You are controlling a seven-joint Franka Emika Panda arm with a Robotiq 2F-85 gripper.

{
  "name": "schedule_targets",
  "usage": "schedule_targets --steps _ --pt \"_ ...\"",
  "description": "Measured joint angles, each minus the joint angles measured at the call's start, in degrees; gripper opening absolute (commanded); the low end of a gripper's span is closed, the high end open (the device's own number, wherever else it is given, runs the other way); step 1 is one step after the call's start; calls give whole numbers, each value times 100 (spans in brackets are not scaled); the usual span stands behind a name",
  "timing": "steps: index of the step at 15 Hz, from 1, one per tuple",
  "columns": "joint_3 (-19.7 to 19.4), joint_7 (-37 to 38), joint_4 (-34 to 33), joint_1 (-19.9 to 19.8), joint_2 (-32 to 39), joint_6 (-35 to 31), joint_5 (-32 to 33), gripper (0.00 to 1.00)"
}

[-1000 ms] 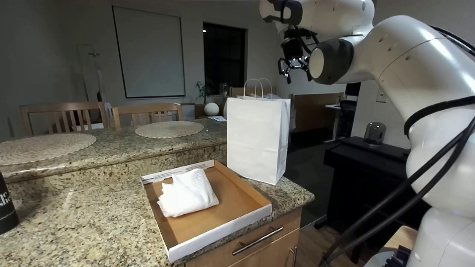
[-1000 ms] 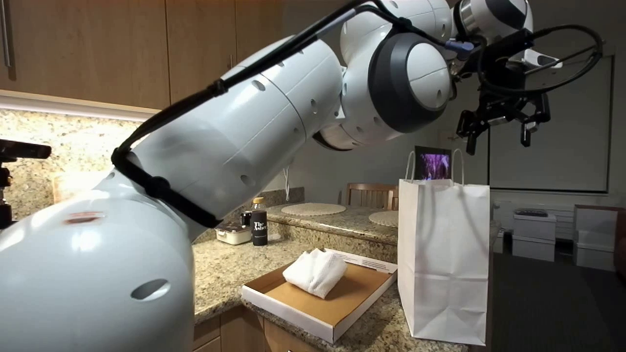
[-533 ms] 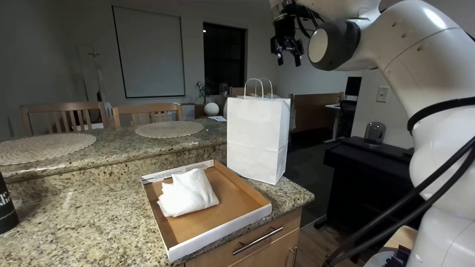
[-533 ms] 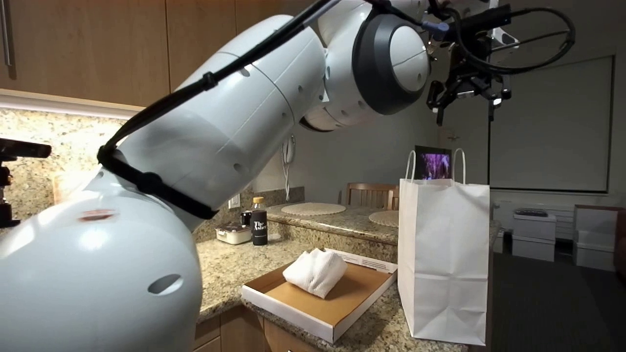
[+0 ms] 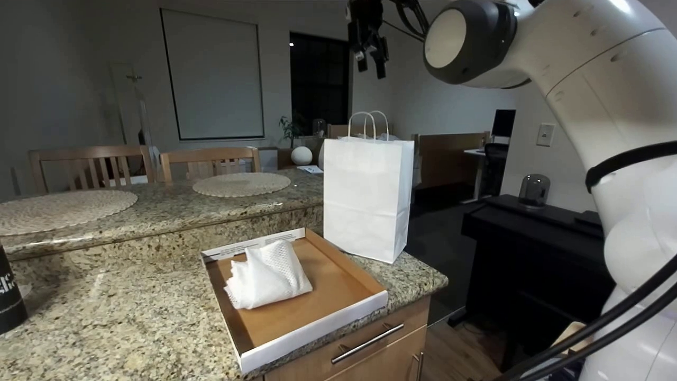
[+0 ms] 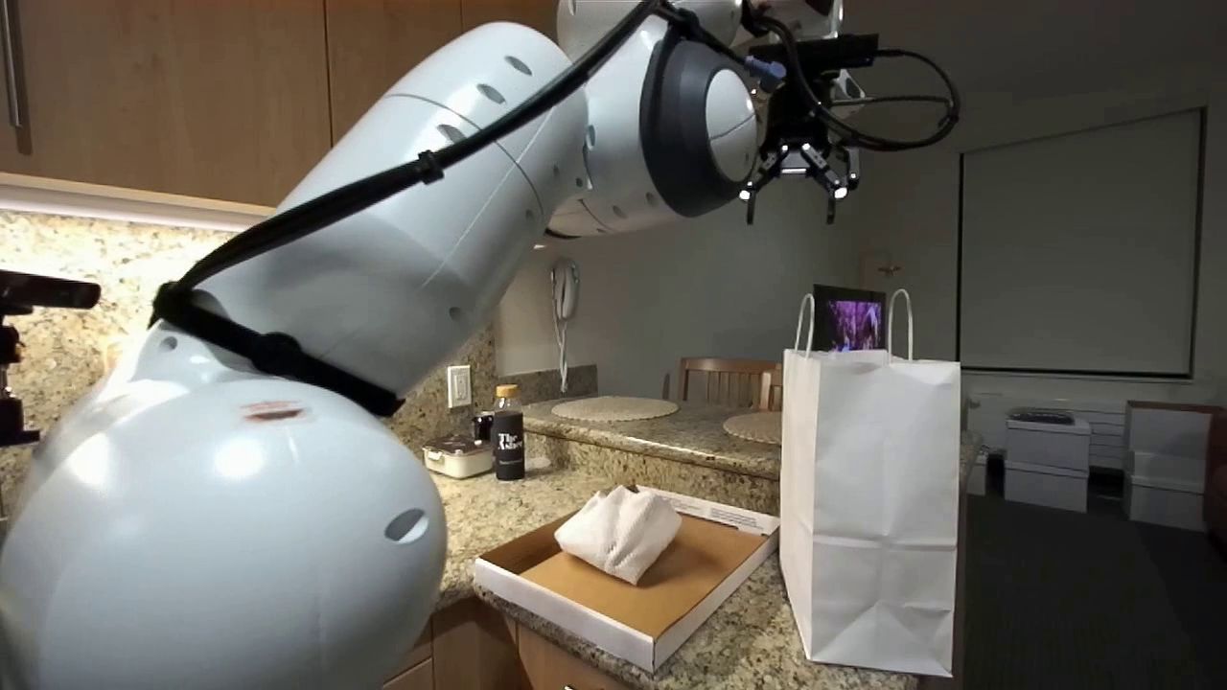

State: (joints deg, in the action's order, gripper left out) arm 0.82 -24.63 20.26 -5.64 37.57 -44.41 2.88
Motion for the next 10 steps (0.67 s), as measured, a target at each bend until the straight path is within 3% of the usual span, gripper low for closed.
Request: schedule_targets --steps 6,10 --pt "285 -478 -3 893 -308 -106 -19 100" --pt "635 -460 100 1321 -289 80 -416 100"
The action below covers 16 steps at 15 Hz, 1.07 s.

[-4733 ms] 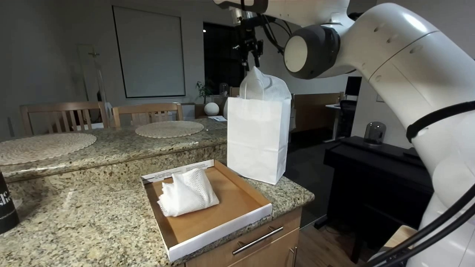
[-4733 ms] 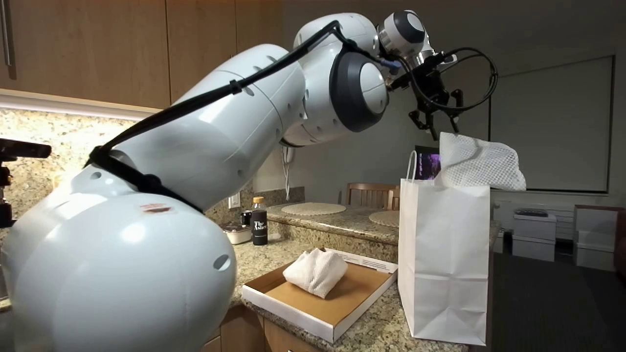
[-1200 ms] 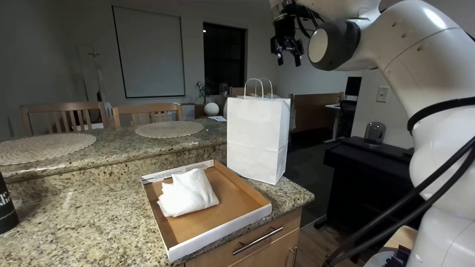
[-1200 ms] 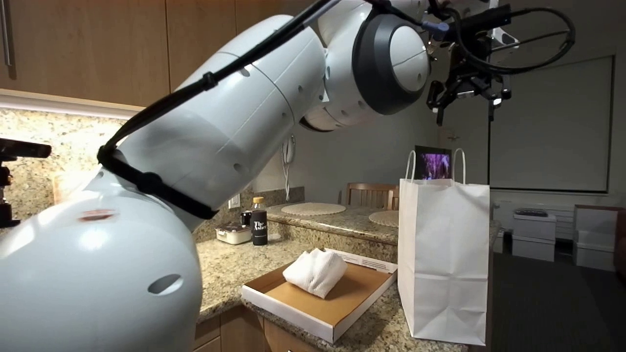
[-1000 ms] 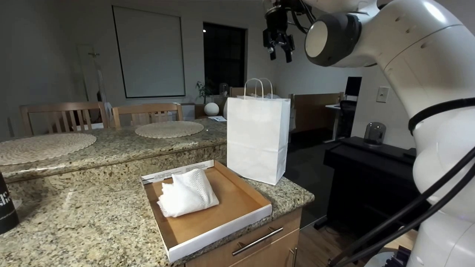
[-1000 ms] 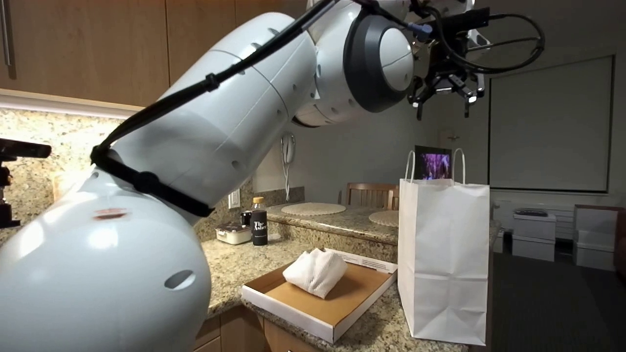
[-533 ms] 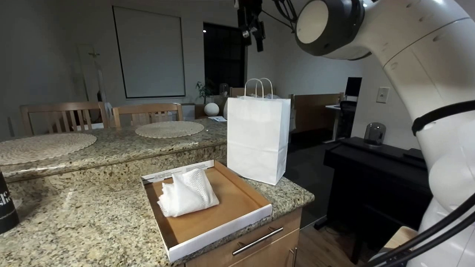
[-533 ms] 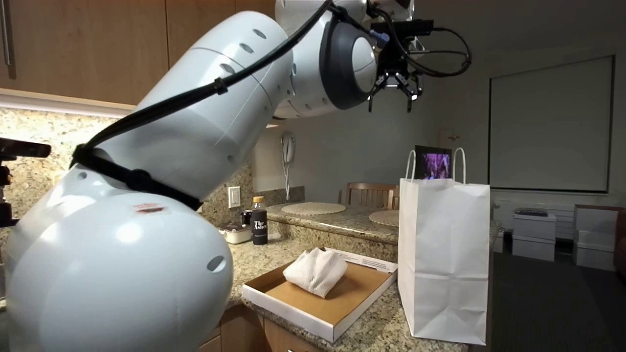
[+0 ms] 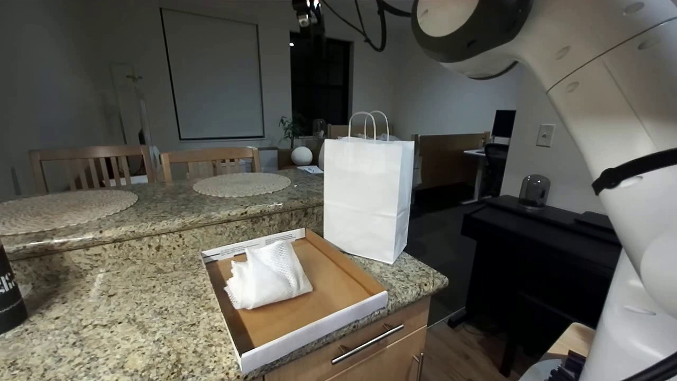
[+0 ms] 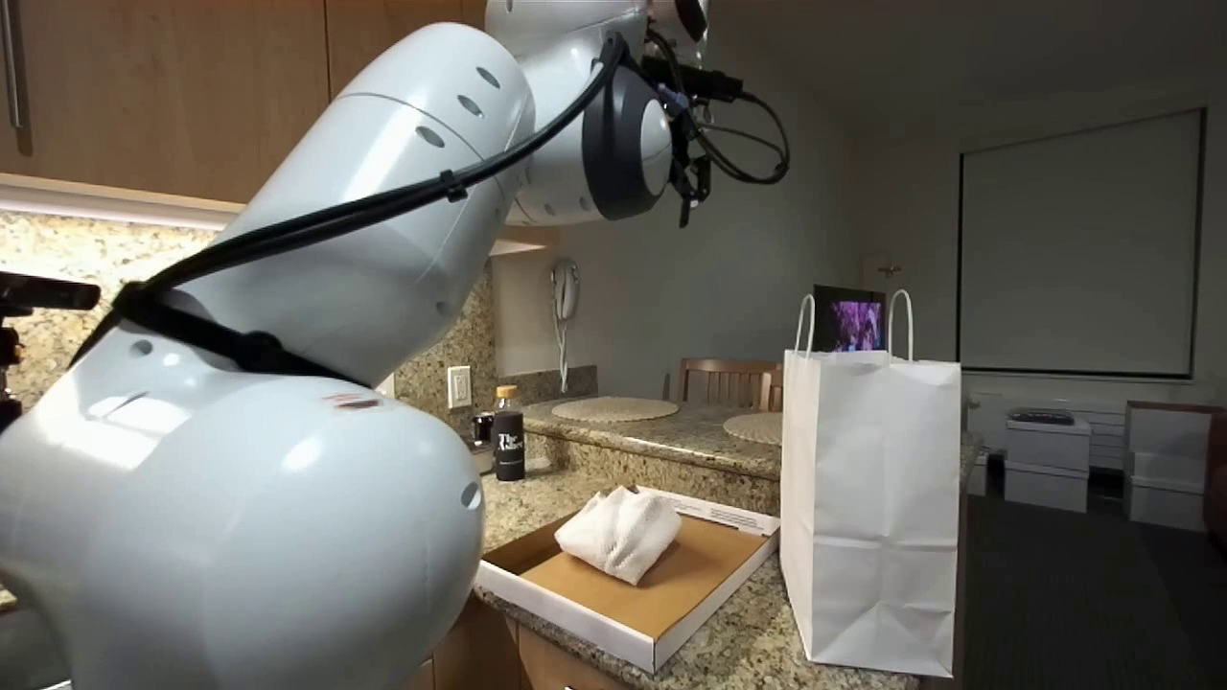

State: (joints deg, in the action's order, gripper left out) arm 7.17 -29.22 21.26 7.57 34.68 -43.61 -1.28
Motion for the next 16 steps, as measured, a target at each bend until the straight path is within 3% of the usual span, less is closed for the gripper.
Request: schedule_targets --steps 4,9,16 --pt "140 565 0 259 405 199 -366 100" --pt "139 1866 22 310 1265 -350 -589 100" --pt "-145 2778 27 330 2692 -1079 -501 100"
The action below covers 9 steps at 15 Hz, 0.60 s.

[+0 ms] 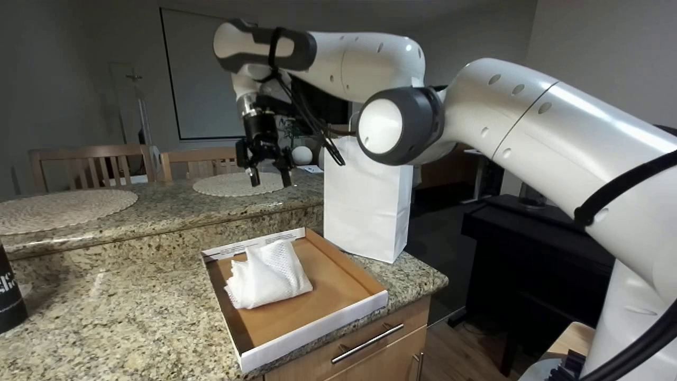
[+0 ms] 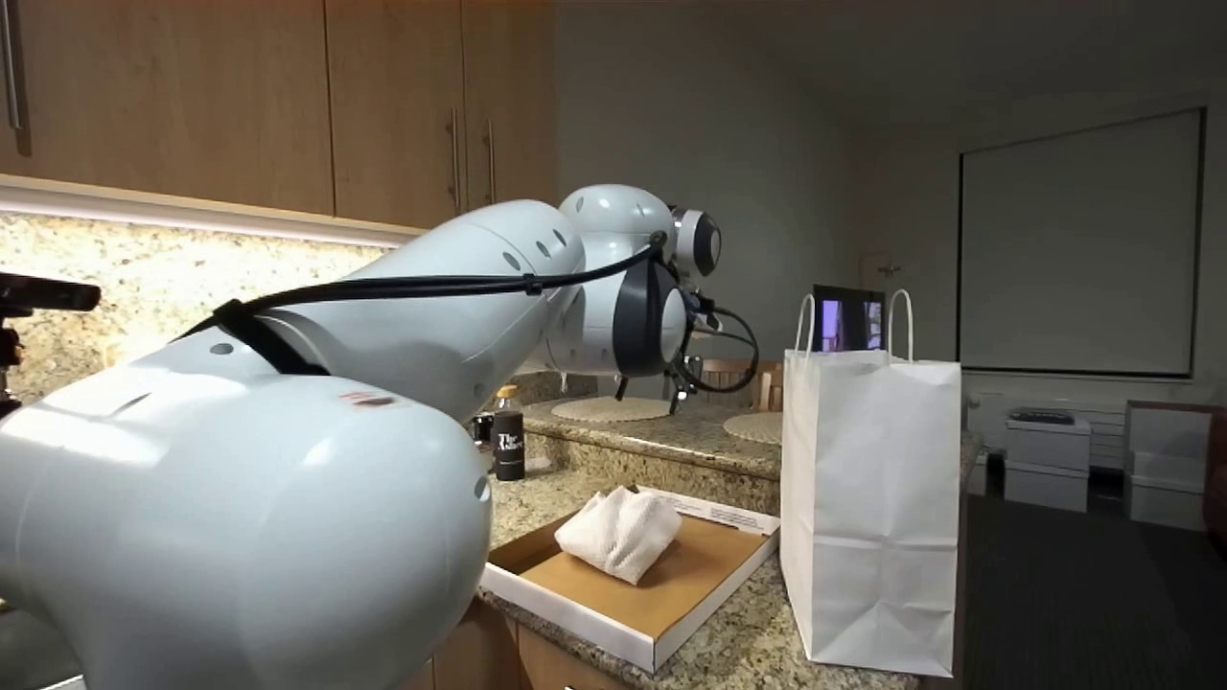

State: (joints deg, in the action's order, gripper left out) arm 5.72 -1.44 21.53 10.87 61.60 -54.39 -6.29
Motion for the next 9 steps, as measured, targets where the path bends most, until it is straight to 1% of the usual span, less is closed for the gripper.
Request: schedule_targets --steps 4,7,9 --pt "-205 275 5 10 746 27 134 100" --pt "-227 283 -45 21 1189 21 137 100" --pt "-207 282 -38 57 1328 -9 137 100"
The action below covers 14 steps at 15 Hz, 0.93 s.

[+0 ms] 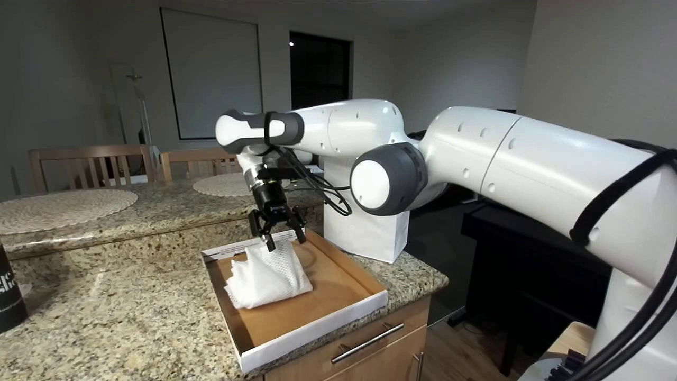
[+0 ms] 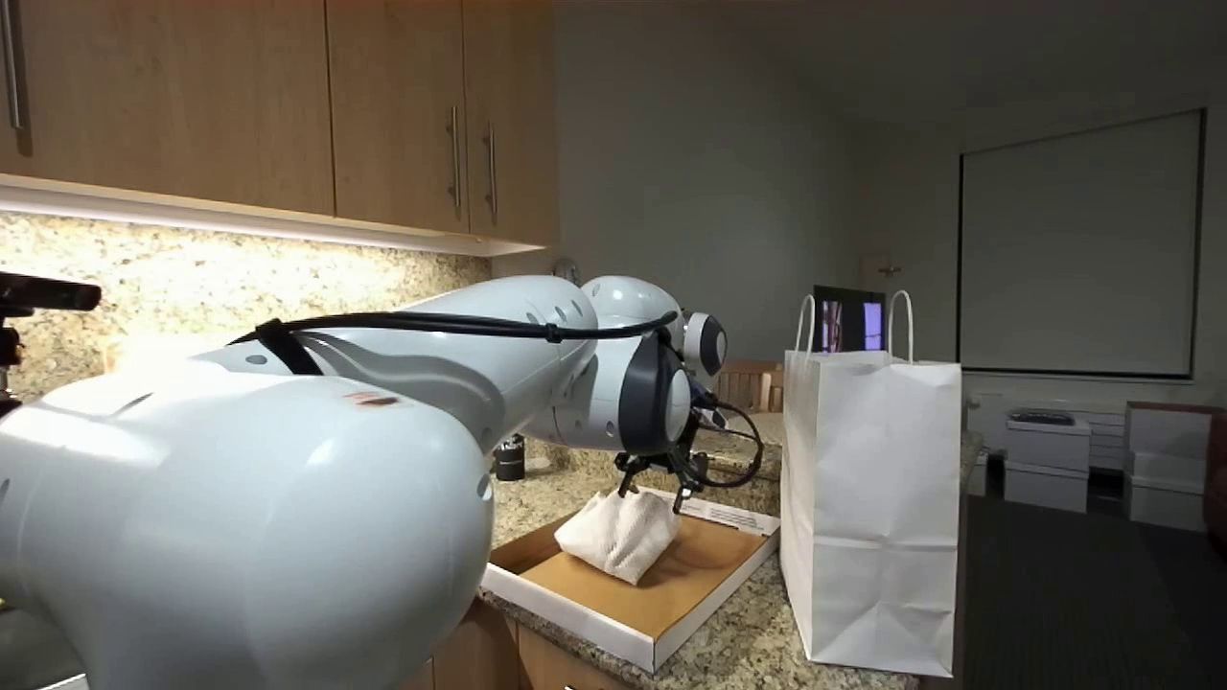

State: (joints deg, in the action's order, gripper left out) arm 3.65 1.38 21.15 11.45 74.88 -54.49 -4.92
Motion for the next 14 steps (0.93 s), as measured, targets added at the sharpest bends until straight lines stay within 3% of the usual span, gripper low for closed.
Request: schedule_targets --steps 7,14 --pt "184 -127 -13 102 28 -176 -13 100" --pt "107 -127 -2 160 378 -1431 23 100"
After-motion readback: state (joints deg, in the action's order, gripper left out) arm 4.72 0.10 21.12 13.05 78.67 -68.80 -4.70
